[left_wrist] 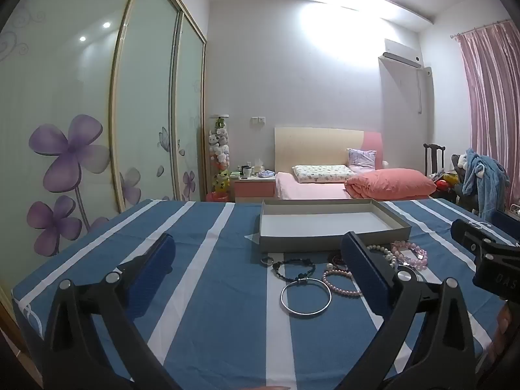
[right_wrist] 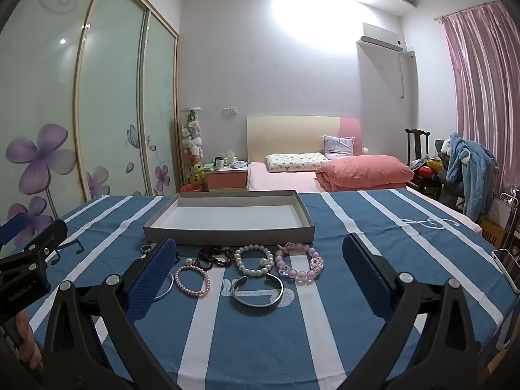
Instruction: Organize jewelry
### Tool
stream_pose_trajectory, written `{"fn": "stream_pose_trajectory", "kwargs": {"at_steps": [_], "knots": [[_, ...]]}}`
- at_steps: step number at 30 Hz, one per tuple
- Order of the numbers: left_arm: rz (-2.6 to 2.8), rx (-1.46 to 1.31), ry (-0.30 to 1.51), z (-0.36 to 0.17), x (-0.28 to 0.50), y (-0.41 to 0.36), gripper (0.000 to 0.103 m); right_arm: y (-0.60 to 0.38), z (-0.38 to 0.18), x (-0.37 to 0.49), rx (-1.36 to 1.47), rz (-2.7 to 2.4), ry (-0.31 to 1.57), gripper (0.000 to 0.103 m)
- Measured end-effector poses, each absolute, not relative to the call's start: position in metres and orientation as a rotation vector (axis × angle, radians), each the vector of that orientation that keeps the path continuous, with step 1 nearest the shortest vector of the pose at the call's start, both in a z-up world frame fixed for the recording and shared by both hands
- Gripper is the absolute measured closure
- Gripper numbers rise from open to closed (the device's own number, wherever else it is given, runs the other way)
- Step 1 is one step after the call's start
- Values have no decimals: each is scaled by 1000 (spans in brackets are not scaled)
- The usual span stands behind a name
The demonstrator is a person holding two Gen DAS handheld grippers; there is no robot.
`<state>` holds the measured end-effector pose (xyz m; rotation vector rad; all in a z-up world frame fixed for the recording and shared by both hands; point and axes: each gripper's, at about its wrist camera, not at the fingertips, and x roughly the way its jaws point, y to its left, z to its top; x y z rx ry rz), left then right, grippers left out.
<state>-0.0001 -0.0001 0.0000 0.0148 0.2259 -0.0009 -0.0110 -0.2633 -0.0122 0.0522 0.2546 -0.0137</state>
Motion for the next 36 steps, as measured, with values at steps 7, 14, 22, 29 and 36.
{"fn": "stream_pose_trajectory", "kwargs": {"at_steps": [7,14,22,29,36], "knots": [[0,18,227,0,0,0,4,-263,-12,-11,53,-14,257,2],[0,16,227,0,0,0,4,-264,-12,-11,53,-16,256,2],[-1,15,228,0,0,0,4,-263,-11,-11,51,-14,258,2],[-1,16,231,0,0,0,4,-263,-11,-10,54,-15,259,2],[-4,19,238,-6,5,-3,4,-263,-15,-8,54,-10,269,2]]}}
